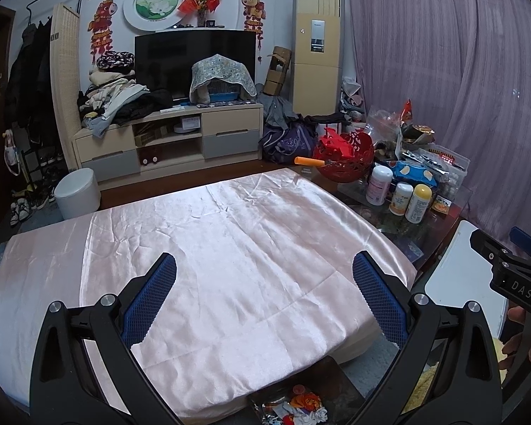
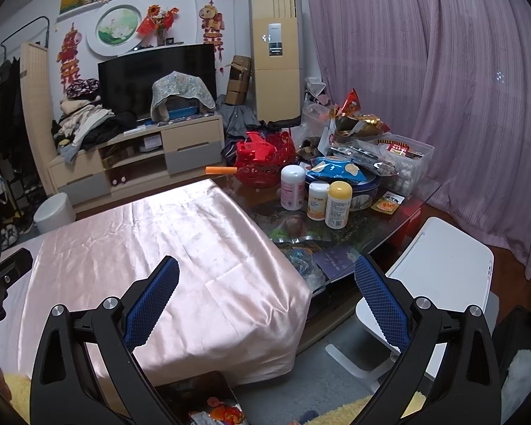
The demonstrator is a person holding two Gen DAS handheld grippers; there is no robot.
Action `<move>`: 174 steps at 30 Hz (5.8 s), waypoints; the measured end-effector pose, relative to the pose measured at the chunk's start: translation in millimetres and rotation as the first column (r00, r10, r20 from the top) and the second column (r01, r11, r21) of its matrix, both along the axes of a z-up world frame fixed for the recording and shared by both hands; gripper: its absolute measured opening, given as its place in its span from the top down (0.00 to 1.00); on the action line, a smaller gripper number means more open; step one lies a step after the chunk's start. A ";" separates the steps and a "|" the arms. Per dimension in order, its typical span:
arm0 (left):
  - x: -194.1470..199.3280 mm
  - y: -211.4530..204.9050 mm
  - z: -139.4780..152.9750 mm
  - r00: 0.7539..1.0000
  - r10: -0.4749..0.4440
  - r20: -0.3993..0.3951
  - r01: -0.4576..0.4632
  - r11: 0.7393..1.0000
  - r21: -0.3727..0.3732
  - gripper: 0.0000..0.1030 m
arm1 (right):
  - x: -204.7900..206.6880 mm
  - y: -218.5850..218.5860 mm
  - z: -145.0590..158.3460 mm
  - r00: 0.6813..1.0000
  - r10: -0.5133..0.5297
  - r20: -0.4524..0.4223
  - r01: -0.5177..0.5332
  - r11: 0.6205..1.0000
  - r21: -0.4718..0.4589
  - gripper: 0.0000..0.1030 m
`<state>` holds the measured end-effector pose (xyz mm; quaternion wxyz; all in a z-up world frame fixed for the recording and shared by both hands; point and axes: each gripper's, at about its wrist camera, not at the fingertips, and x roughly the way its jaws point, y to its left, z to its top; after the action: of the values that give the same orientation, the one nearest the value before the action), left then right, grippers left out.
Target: Collect trash
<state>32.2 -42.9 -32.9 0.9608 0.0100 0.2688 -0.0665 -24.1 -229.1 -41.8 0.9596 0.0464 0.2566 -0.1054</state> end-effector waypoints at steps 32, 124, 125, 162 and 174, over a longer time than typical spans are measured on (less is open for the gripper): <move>3.1 4.2 6.8 1.000 0.020 -0.010 -0.020 0.999 -0.028 0.08 | 1.1 4.4 6.2 1.000 0.012 -0.006 -0.012 1.000 -0.007 0.03; 283.0 180.5 -183.2 0.864 0.318 -0.391 -0.309 0.947 0.087 0.07 | 146.2 -476.1 -312.5 0.681 -0.599 -0.421 0.689 0.719 0.093 0.02; 283.3 181.0 -183.3 0.864 0.317 -0.391 -0.309 0.947 0.085 0.07 | 146.4 -476.5 -312.6 0.682 -0.599 -0.421 0.689 0.718 0.095 0.02; 285.2 179.3 -183.1 0.862 0.320 -0.392 -0.312 0.946 0.085 0.07 | 147.9 -476.3 -311.0 0.683 -0.597 -0.420 0.688 0.719 0.097 0.02; 285.2 179.6 -183.2 0.863 0.320 -0.392 -0.312 0.946 0.085 0.07 | 147.7 -476.3 -311.0 0.683 -0.597 -0.420 0.688 0.719 0.097 0.02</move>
<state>317.4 136.8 -216.1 0.8830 -0.0390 0.4584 0.0935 123.7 -705.4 -352.8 0.7823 0.2330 0.4054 -0.4116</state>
